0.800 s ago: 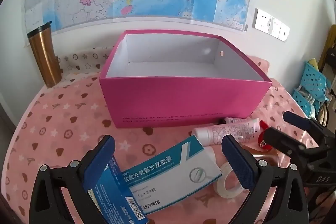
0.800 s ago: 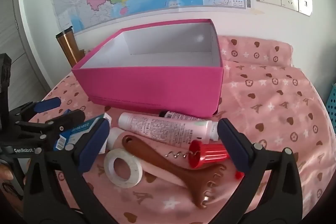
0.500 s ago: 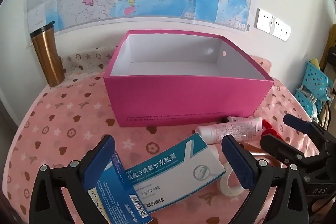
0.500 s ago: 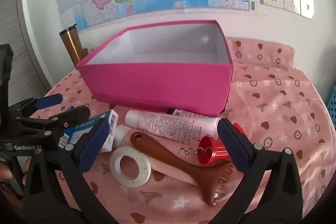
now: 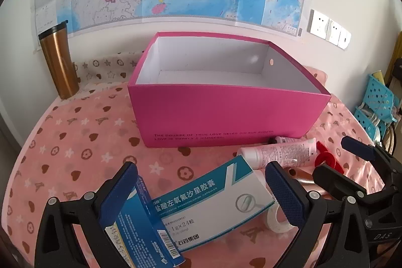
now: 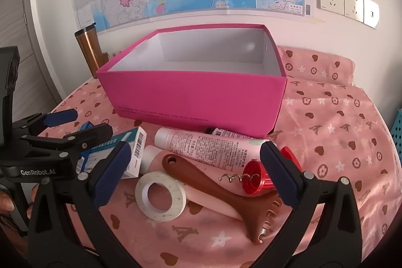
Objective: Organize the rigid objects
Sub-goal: 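Move the left gripper toward the blue-and-white medicine box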
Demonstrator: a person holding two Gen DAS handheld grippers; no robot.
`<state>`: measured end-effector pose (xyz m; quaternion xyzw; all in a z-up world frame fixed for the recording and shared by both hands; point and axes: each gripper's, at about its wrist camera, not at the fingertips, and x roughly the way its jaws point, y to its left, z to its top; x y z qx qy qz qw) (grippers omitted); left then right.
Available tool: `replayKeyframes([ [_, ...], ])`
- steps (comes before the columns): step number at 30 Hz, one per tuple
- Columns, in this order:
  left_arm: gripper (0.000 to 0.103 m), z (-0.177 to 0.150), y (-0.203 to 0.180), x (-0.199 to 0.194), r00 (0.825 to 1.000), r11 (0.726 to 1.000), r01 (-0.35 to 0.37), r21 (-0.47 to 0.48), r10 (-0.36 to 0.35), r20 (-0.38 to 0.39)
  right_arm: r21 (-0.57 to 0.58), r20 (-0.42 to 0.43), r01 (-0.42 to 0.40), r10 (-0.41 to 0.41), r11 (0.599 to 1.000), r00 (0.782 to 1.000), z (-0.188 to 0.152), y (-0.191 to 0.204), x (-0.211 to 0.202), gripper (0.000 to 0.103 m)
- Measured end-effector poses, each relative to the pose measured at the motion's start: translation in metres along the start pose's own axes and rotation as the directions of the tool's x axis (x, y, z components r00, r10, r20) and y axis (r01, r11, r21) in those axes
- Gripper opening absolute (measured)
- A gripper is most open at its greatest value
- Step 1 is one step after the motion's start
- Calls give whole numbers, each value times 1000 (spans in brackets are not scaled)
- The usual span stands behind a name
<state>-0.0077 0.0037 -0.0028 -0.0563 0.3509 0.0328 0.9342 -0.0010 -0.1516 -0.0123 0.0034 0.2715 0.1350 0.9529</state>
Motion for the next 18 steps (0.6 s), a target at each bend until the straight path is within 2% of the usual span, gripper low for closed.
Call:
replayKeyframes([
  [18, 103, -3, -3, 0, 1000, 1000, 3, 0, -3, -1, 3, 11, -16, 16, 1000, 1000, -3, 3, -3, 103],
])
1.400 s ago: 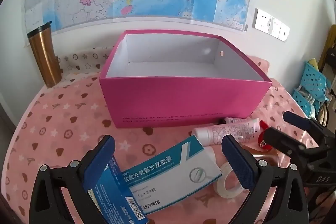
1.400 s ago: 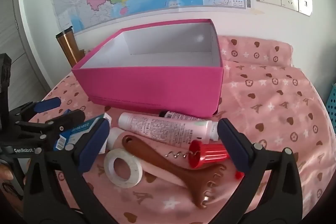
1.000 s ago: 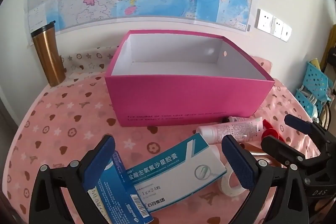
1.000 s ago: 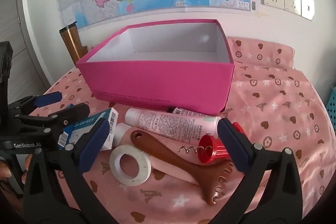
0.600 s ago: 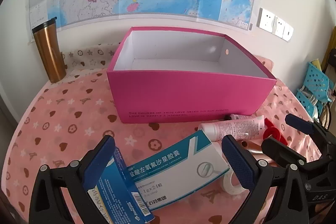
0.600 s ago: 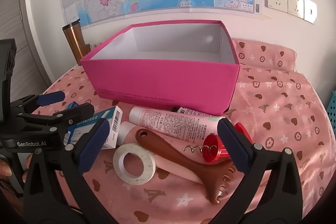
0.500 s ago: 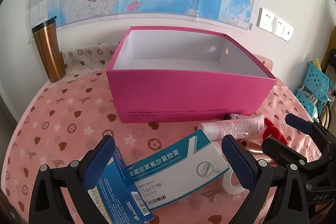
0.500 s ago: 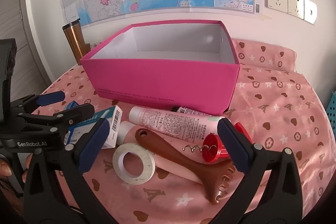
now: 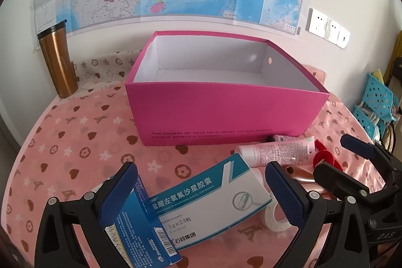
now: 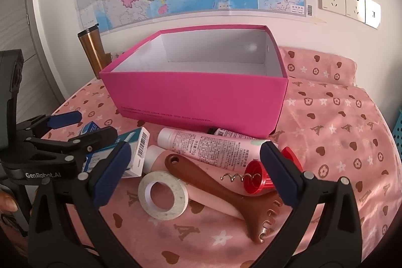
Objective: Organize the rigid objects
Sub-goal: 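Move the left gripper toward the blue-and-white medicine box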
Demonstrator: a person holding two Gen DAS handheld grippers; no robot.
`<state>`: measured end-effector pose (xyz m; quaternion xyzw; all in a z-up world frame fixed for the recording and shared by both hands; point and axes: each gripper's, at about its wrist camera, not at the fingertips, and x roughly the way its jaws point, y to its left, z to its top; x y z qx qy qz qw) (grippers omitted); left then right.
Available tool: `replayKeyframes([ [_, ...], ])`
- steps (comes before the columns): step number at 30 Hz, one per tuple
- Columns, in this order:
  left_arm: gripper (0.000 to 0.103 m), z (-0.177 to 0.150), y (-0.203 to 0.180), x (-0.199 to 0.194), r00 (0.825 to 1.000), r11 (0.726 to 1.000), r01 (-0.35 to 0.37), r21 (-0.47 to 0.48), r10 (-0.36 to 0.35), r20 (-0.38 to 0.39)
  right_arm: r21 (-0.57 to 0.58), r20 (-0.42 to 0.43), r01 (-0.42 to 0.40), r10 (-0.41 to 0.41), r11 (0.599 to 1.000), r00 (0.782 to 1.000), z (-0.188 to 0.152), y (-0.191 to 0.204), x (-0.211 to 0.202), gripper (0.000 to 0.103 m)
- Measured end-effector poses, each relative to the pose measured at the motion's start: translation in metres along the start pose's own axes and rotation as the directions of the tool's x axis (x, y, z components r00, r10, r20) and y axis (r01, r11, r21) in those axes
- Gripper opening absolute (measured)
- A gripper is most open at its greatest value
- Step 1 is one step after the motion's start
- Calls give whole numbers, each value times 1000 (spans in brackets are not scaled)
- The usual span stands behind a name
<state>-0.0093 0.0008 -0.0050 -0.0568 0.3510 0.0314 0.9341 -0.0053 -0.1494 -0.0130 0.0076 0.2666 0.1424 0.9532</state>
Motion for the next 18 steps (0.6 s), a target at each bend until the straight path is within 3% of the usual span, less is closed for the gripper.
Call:
replayKeyframes([
  [18, 103, 1, 0, -1, 1000, 1000, -4, 4, 4, 3, 11, -1, -32, 32, 999, 1000, 1, 1, 1, 103],
])
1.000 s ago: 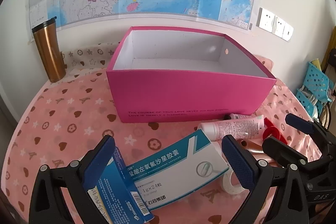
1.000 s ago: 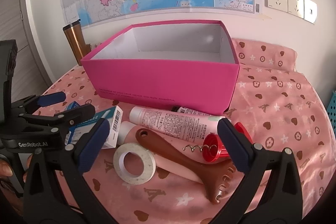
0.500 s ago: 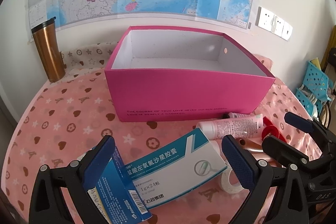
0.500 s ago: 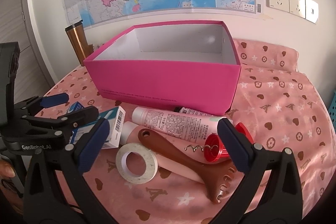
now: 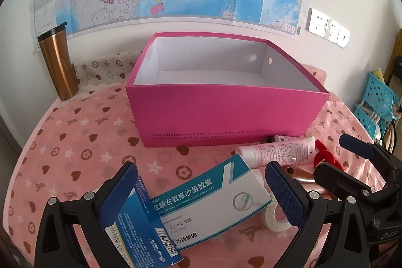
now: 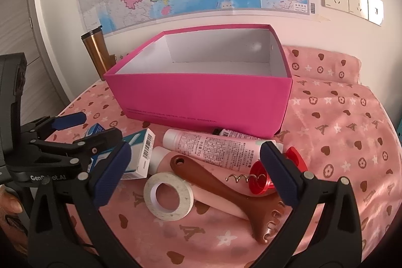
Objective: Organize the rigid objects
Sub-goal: 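Move the left gripper toward the blue-and-white medicine box, then grasp the blue-and-white medicine box with the left gripper and lift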
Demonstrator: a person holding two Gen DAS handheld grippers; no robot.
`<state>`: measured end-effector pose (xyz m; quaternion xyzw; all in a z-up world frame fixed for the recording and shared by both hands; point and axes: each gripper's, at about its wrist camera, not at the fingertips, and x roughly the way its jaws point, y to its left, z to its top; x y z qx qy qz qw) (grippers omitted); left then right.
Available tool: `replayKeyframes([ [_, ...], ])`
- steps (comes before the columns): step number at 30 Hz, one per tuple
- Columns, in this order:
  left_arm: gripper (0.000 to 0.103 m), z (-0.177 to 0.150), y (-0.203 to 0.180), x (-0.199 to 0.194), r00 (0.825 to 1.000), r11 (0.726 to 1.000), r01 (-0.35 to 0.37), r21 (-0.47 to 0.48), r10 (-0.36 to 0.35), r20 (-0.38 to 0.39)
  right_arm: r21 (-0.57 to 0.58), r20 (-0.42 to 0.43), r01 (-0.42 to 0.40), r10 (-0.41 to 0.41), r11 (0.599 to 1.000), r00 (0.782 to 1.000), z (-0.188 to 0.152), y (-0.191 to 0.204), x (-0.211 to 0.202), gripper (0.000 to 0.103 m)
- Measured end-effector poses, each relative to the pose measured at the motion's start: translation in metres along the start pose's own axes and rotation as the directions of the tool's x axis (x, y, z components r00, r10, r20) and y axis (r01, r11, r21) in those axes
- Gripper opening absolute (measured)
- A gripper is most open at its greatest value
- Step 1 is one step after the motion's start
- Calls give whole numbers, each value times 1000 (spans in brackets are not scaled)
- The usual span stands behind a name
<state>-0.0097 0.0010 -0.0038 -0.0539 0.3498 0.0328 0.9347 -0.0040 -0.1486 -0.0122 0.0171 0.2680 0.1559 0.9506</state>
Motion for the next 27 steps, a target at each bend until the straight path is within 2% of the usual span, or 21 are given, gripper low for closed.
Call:
replayKeyframes([
  [4, 103, 2, 5, -4, 1000, 1000, -3, -4, 3, 8, 3, -4, -22, 22, 1000, 1000, 0, 1, 1, 103],
  [9, 103, 2, 31, -16, 999, 999, -19, -32, 21, 36, -4, -18, -71, 71, 997, 997, -1, 6, 3, 102],
  [13, 103, 0, 62, -24, 997, 997, -53, -64, 56, 49, -18, -48, -129, 128, 991, 991, -5, 14, 7, 95],
  [18, 103, -10, 93, -23, 995, 991, -95, -95, 97, 18, -60, -101, -207, 200, 977, 975, -13, 36, 15, 88],
  [22, 102, -19, 107, -17, 997, 993, -75, -96, 74, -13, -82, -128, -252, 241, 964, 962, -16, 50, 19, 78],
  [27, 96, -22, 109, -7, 999, 997, -39, -64, 37, -29, -122, -144, -300, 282, 946, 949, -21, 68, 18, 75],
])
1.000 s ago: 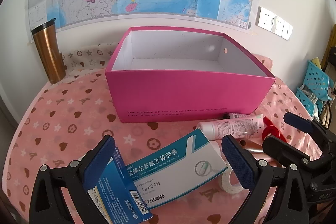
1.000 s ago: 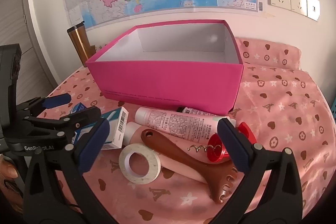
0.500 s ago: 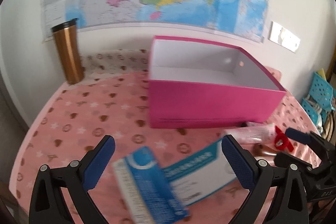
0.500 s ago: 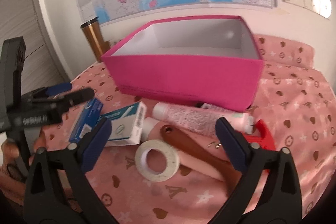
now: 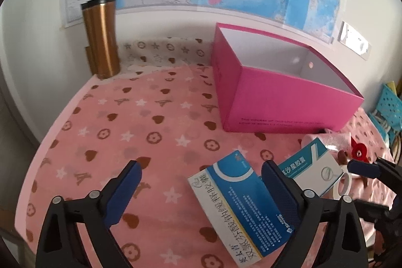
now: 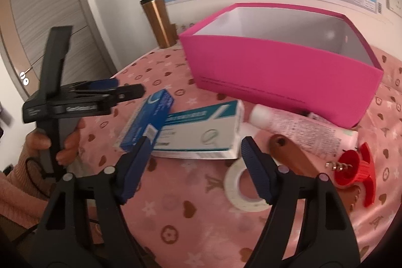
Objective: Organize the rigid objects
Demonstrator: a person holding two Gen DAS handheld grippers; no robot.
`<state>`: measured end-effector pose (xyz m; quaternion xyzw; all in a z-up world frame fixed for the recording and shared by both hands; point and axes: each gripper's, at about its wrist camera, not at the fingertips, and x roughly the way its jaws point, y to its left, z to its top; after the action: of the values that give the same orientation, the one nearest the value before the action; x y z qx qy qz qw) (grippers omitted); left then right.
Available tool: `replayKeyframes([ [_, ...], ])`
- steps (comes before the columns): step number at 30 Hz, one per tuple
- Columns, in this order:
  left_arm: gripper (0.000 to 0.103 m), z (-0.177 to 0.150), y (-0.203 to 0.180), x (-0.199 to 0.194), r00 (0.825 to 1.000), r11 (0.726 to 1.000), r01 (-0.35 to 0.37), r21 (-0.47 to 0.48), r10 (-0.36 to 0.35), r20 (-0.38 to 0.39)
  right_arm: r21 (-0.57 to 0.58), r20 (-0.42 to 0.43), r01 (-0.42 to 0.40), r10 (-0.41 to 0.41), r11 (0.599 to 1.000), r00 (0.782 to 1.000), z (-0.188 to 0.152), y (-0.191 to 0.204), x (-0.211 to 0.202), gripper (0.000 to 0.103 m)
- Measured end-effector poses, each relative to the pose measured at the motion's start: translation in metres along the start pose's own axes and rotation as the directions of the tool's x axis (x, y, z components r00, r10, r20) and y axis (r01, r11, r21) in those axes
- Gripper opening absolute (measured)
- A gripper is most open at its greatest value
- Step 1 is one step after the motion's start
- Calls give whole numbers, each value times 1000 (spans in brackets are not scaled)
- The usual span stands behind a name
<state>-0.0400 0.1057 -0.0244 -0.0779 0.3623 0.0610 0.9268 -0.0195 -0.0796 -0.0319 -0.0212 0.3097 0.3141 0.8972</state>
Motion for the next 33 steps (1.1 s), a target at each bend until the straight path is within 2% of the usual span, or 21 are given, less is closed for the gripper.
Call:
replayKeyframes([
  [4, 85, 4, -1, 15, 997, 997, 73, 32, -72, -36, -36, -23, -103, 102, 994, 995, -3, 14, 2, 70],
  [6, 80, 5, 0, 24, 991, 993, 113, 34, -110, -70, -52, -61, -182, 179, 982, 982, -6, 25, 8, 67],
  [8, 79, 6, 3, 29, 988, 991, 130, 20, -127, -89, -69, -110, -252, 244, 965, 964, -10, 37, 18, 58],
  [9, 79, 5, 4, 30, 987, 991, 134, 19, -131, -90, -69, -137, -280, 269, 958, 953, -12, 42, 24, 50],
  [11, 79, 4, 4, 31, 984, 988, 153, 31, -149, -96, -72, -175, -308, 292, 949, 940, -16, 51, 35, 44],
  [15, 79, 1, 7, 34, 974, 981, 193, 28, -188, -129, -56, -208, -326, 308, 944, 928, -18, 58, 56, 43],
  [18, 79, -4, 9, 39, 967, 980, 200, 25, -193, -166, -22, -188, -310, 301, 950, 935, -12, 52, 65, 43],
  [22, 78, -8, 17, 40, 961, 976, 218, -11, -217, -172, 4, -154, -308, 305, 951, 940, -4, 46, 67, 43],
  [25, 78, -10, 21, 40, 957, 973, 229, -33, -231, -177, -23, -140, -244, 238, 970, 961, 4, 44, 71, 43],
  [29, 78, -10, 25, 36, 964, 978, 206, -39, -209, -163, -11, -109, -184, 182, 983, 977, 11, 26, 59, 43],
  [31, 78, -9, 27, 35, 966, 978, 203, -46, -208, -156, -12, -66, -125, 124, 992, 990, 14, 16, 43, 43],
  [33, 78, -8, 29, 35, 965, 977, 206, -52, -212, -154, 13, -23, -27, 27, 1000, 999, 16, -2, 25, 43],
])
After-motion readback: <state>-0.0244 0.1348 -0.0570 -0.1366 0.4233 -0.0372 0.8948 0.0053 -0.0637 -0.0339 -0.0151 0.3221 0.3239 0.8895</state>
